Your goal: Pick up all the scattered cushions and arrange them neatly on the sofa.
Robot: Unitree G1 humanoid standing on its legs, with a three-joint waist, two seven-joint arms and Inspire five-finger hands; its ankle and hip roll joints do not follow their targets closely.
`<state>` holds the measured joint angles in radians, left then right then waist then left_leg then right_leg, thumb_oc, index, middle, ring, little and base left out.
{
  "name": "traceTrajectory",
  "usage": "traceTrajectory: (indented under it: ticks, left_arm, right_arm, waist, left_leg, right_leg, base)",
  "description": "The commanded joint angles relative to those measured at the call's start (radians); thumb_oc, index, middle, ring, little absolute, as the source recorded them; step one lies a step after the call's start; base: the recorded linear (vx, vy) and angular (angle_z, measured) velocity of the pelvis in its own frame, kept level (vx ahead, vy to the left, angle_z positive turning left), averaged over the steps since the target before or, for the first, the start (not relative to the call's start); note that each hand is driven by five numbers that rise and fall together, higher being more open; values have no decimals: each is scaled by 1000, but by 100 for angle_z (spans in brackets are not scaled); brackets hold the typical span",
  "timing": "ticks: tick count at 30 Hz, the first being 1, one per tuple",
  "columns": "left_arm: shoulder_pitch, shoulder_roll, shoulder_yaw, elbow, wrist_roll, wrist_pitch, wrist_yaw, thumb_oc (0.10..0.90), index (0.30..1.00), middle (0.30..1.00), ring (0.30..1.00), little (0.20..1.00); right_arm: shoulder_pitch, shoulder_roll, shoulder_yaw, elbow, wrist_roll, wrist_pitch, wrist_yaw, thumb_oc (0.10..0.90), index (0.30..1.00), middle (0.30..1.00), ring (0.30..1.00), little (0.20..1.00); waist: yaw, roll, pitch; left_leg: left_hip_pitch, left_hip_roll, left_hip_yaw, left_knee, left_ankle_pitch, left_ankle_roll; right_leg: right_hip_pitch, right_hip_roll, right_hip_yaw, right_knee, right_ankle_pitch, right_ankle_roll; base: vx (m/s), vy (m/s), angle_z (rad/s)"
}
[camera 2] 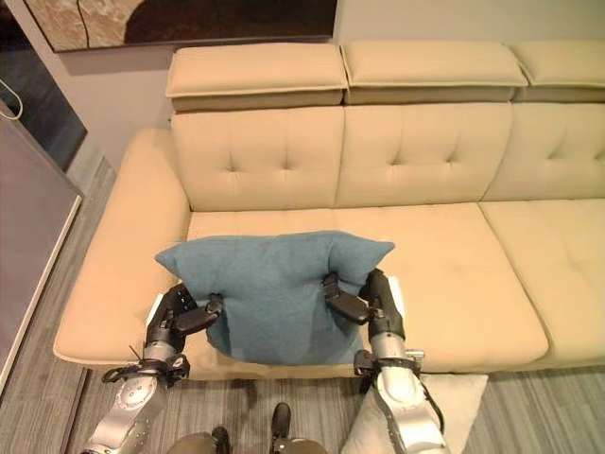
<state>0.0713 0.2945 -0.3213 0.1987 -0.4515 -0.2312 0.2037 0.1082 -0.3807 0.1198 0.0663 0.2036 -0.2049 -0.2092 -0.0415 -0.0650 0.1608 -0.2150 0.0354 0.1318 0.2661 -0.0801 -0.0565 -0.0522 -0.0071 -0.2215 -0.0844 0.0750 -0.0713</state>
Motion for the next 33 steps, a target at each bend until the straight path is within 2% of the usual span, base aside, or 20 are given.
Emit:
traceTrajectory:
  ticks: [1, 4, 8, 12, 13, 16, 20, 21, 22, 23, 27, 33]
  left_arm:
    - [-110, -10, -30, -126, 10, -108, -77, 400, 300, 300, 300, 300]
    - [-88, -7, -23, -131, 9, -105, -74, 400, 300, 300, 300, 300]
    - [-68, 4, -12, -141, 13, -99, -71, 400, 300, 300, 300, 300]
    - [-59, 19, 5, -154, 18, -103, -64, 400, 300, 300, 300, 300]
    - [-53, 29, 14, -161, 15, -106, -64, 400, 300, 300, 300, 300]
    - [-59, 37, 20, -163, 12, -114, -65, 400, 300, 300, 300, 300]
    - [-86, 33, 14, -154, 15, -119, -63, 400, 300, 300, 300, 300]
    - [-99, 29, 10, -153, 12, -121, -59, 400, 300, 300, 300, 300]
    - [-99, 29, 10, -153, 12, -121, -59, 400, 300, 300, 300, 300]
    - [-114, 27, 6, -143, 20, -122, -63, 400, 300, 300, 300, 300]
    - [-130, 19, 2, -137, 28, -121, -61, 400, 300, 300, 300, 300]
    - [-225, 14, -12, -102, 71, -121, -22, 400, 300, 300, 300, 300]
  right_arm:
    - [-94, 34, 10, -152, 8, -137, 13, 400, 300, 300, 300, 300]
    - [-90, 51, 17, -148, 6, -135, 13, 400, 300, 300, 300, 300]
    - [-94, 62, 25, -145, -1, -130, 20, 400, 300, 300, 300, 300]
    - [-113, 78, 39, -139, -14, -125, 31, 400, 300, 300, 300, 300]
    - [-118, 84, 42, -135, -12, -122, 39, 400, 300, 300, 300, 300]
    - [-118, 92, 35, -139, -13, -128, 42, 400, 300, 300, 300, 300]
    - [-120, 88, 28, -136, -31, -128, 32, 400, 300, 300, 300, 300]
    - [-120, 86, 24, -137, -34, -126, 27, 400, 300, 300, 300, 300]
    - [-120, 85, 24, -137, -34, -126, 27, 400, 300, 300, 300, 300]
    - [-118, 84, 17, -130, -38, -123, 26, 400, 300, 300, 300, 300]
    - [-126, 69, 15, -111, -40, -118, 21, 400, 300, 300, 300, 300]
    - [-180, 38, 15, -81, -77, -114, -23, 400, 300, 300, 300, 300]
  waist:
    - [22, 5, -74]
    - [28, 5, -82]
    - [40, 6, -98]
    - [56, 15, -94]
    - [56, 19, -86]
    - [41, 31, -73]
    - [23, 42, -66]
    - [8, 38, -61]
    - [7, 38, -60]
    - [-1, 27, -64]
    - [3, 22, -93]
    - [-6, 37, -110]
  left_leg:
    - [15, -10, 62, -52, 27, 12]
    - [35, -28, 42, -69, 24, 19]
    - [89, -43, 46, -114, 1, 45]
    - [130, -51, 56, -135, -25, 73]
    - [142, -54, 51, -135, -30, 87]
    - [155, -56, 26, -144, -32, 99]
    - [168, -49, -3, -158, -39, 94]
    - [176, -54, -21, -155, -45, 89]
    - [176, -53, -22, -155, -46, 89]
    - [181, -62, -36, -152, -53, 84]
    - [197, -56, -36, -189, -37, 65]
    - [221, -34, -53, -280, 6, 35]
  right_leg:
    - [89, -30, 25, 57, -127, 145]
    - [102, -28, 36, 63, -140, 146]
    - [107, -38, 54, 108, -163, 154]
    - [58, -64, 60, 232, -166, 180]
    - [14, -74, 69, 324, -146, 202]
    - [-56, -70, 124, 413, -129, 219]
    - [-90, -95, 184, 331, -123, 211]
    - [-113, -107, 213, 278, -97, 213]
    - [-111, -107, 211, 277, -97, 212]
    - [-90, -108, 225, 227, -86, 217]
    - [-39, -100, 200, 148, -72, 211]
    - [11, -78, 146, 51, -68, 197]
  base:
    - [167, 58, 5]
    - [168, 71, -14]
    - [127, 93, -22]
    - [84, 121, -15]
    - [74, 124, -21]
    - [46, 53, 4]
    - [69, -70, 32]
    - [77, -99, 23]
    - [92, -136, 46]
    - [65, -114, 46]
    - [82, -144, 26]
    - [64, -122, 10]
